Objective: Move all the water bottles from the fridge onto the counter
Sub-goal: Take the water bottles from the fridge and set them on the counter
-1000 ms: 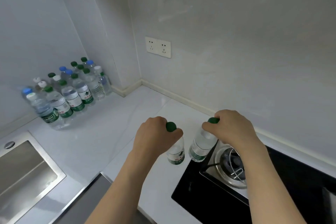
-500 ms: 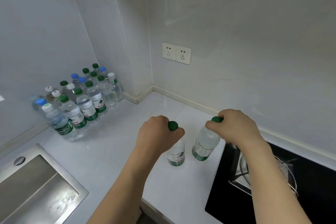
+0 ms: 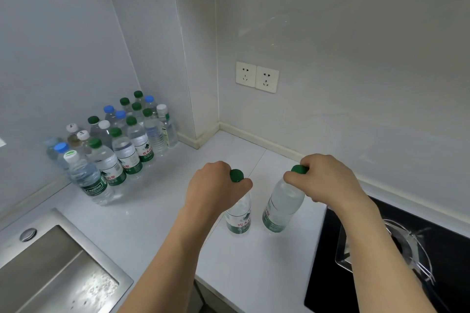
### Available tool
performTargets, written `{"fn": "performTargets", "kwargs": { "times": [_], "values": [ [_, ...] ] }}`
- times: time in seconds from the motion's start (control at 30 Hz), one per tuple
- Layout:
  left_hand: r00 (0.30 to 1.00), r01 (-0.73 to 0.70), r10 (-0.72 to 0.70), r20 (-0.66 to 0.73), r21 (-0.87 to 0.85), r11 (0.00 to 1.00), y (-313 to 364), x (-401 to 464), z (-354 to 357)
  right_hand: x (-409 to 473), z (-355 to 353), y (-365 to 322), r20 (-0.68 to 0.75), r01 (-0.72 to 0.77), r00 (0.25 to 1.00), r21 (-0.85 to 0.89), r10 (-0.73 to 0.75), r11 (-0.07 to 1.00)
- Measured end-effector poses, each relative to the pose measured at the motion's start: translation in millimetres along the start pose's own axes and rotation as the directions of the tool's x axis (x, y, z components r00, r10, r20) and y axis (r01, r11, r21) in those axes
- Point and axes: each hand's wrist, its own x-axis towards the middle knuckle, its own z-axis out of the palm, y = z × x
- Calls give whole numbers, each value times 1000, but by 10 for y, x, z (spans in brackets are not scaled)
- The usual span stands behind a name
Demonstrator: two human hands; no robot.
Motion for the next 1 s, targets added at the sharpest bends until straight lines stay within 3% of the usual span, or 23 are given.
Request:
{"fn": "performTargets", "kwargs": {
  "times": [0.43, 1.0],
  "values": [
    [997, 63, -65, -52, -48, 997, -40, 545, 13, 601, 52, 28, -37, 44, 998, -3, -44, 999],
    [986, 129, -126, -113, 17, 992, -1283, 1712, -396, 1813, 927, -1348, 78, 203, 977, -41, -200, 978]
  ]
}}
